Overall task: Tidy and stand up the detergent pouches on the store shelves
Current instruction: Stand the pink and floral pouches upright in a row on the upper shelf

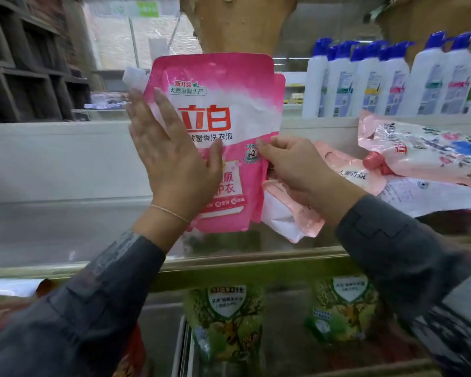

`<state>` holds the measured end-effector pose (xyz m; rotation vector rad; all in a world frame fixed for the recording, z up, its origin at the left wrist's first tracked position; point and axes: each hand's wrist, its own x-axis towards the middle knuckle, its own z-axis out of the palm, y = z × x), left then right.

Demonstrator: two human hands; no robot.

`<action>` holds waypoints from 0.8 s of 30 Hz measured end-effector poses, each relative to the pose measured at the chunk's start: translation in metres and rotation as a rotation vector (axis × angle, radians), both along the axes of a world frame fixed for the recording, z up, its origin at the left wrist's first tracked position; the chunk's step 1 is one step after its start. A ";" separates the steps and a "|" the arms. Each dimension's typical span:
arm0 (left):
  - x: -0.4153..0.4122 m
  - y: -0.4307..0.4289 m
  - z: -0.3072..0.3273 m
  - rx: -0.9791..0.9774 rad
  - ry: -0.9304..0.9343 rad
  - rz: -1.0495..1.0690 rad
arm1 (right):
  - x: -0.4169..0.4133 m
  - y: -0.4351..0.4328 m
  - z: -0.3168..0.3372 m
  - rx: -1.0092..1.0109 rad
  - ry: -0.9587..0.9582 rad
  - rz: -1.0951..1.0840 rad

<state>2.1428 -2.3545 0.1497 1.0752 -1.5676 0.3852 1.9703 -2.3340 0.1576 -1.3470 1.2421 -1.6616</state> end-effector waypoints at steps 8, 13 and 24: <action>-0.055 0.029 -0.014 -0.299 -0.464 -0.127 | -0.028 0.018 0.001 -0.053 0.127 -0.016; -0.092 0.048 -0.019 -0.034 -0.597 -0.472 | -0.074 0.037 -0.004 -0.039 0.476 -0.192; -0.183 0.069 -0.019 0.186 -0.943 0.059 | -0.152 0.071 -0.015 0.292 0.929 -0.536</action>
